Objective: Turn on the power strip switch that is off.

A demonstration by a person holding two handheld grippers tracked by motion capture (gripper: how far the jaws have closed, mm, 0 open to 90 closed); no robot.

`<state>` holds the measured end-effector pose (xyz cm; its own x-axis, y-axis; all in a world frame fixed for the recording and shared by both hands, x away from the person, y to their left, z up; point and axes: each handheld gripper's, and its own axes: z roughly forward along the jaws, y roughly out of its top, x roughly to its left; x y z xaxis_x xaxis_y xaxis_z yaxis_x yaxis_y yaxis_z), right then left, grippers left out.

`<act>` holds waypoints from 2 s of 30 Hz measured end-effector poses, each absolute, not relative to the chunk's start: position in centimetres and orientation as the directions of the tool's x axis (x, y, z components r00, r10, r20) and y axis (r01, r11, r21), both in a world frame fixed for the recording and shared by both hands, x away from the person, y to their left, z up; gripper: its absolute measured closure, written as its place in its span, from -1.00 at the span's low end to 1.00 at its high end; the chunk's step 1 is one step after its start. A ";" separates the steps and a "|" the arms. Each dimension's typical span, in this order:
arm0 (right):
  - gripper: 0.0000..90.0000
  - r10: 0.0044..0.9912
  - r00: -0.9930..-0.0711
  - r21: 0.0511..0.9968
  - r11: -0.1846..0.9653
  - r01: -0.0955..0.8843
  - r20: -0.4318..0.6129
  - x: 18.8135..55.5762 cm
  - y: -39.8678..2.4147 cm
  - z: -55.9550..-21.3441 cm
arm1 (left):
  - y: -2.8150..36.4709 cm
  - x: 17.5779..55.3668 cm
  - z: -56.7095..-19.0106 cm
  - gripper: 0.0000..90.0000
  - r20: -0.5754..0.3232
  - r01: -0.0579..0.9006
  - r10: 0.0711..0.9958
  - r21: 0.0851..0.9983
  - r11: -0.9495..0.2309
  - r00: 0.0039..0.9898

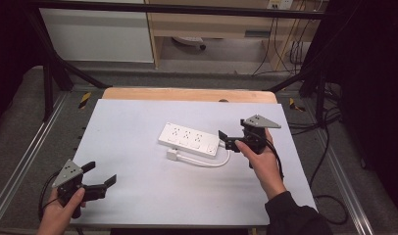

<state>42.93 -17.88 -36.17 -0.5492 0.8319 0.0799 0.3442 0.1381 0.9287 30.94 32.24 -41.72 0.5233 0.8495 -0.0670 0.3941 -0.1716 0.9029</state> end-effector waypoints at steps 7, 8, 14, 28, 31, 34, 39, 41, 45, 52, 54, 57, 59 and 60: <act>-0.91 0.828 -0.556 0.927 0.147 0.345 0.075 43.2 -17.1 -36.2 | 32.2 31.0 -41.7 -0.87 -0.071 0.396 0.846 0.902 -0.170 0.528; -0.91 0.827 -0.557 0.927 0.148 0.344 0.075 43.2 -17.0 -36.2 | 32.2 31.0 -41.7 -0.87 -0.071 0.396 0.846 0.902 -0.171 0.528; -0.90 0.825 -0.560 0.926 0.154 0.345 0.072 43.5 -16.2 -36.4 | 32.2 31.0 -41.7 -0.87 -0.070 0.395 0.845 0.902 -0.174 0.531; -0.88 0.819 -0.568 0.920 0.158 0.359 0.081 44.5 -14.5 -36.9 | 32.2 31.0 -41.7 -0.87 -0.069 0.395 0.844 0.902 -0.175 0.532; -0.88 0.818 -0.570 0.917 0.163 0.364 0.080 44.7 -14.2 -37.1 | 32.2 31.0 -41.7 -0.87 -0.068 0.395 0.844 0.902 -0.176 0.532; -0.88 0.817 -0.571 0.915 0.165 0.368 0.082 44.8 -14.0 -37.2 | 32.2 31.0 -41.7 -0.87 -0.068 0.395 0.844 0.902 -0.176 0.532; -0.88 0.816 -0.572 0.909 0.173 0.379 0.083 45.2 -13.5 -37.5 | 32.2 31.0 -41.8 -0.87 -0.067 0.395 0.843 0.901 -0.179 0.534; -0.87 0.813 -0.576 0.906 0.180 0.383 0.082 45.3 -13.3 -37.7 | 32.2 31.0 -41.8 -0.87 -0.066 0.395 0.842 0.901 -0.180 0.535; -0.87 0.811 -0.580 0.897 0.196 0.396 0.079 45.5 -12.9 -38.1 | 32.2 31.0 -41.8 -0.87 -0.063 0.394 0.842 0.901 -0.184 0.536; -0.87 0.807 -0.585 0.886 0.210 0.414 0.082 45.7 -12.4 -38.5 | 32.1 31.0 -41.8 -0.87 -0.062 0.394 0.841 0.901 -0.185 0.537; -0.87 0.805 -0.588 0.884 0.216 0.415 0.079 45.7 -12.2 -38.6 | 32.1 31.0 -41.8 -0.87 -0.062 0.394 0.841 0.900 -0.185 0.537; -0.86 0.802 -0.592 0.880 0.224 0.420 0.079 45.8 -11.9 -38.8 | 32.1 31.0 -41.8 -0.87 -0.062 0.394 0.841 0.900 -0.185 0.538; -0.86 0.799 -0.596 0.877 0.228 0.424 0.080 45.9 -11.7 -38.9 | 32.1 31.0 -41.8 -0.87 -0.064 0.394 0.841 0.900 -0.184 0.538; -0.86 0.799 -0.596 0.874 0.231 0.427 0.081 45.9 -11.6 -39.0 | 32.1 31.0 -41.8 -0.87 -0.062 0.394 0.841 0.900 -0.185 0.538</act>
<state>45.90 -11.58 -38.98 -0.5964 0.7986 0.0810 0.4275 0.2306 0.8741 30.95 32.12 -41.76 0.5376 0.8409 -0.0622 0.3938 -0.1852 0.9004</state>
